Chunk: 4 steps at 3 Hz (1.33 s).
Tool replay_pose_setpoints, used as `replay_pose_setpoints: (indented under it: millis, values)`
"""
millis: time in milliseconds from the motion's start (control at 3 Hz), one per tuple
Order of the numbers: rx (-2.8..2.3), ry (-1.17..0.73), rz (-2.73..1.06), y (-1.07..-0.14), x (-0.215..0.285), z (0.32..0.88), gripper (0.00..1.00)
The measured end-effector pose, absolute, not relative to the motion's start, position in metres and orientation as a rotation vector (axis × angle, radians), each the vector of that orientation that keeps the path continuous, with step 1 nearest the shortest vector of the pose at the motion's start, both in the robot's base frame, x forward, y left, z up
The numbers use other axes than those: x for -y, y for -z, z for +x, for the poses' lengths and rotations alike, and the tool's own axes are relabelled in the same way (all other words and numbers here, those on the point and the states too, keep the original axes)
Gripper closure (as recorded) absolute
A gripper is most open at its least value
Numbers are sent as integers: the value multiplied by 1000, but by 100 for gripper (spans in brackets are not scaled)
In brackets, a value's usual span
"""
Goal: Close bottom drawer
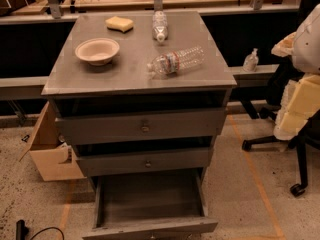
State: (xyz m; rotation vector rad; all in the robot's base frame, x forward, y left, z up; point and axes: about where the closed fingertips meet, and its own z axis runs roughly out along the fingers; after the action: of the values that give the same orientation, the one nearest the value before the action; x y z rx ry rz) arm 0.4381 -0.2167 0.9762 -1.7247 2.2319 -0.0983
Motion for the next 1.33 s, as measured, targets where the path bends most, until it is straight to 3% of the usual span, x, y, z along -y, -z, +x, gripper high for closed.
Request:
replay_pose_setpoints:
  millis: [333, 667, 1333]
  values:
    - [-2225, 96, -1725, -973, 217, 440, 4]
    - [-2184, 80, -1731, -951, 217, 450, 25]
    - [-2127, -41, -1724, -818, 207, 465, 73]
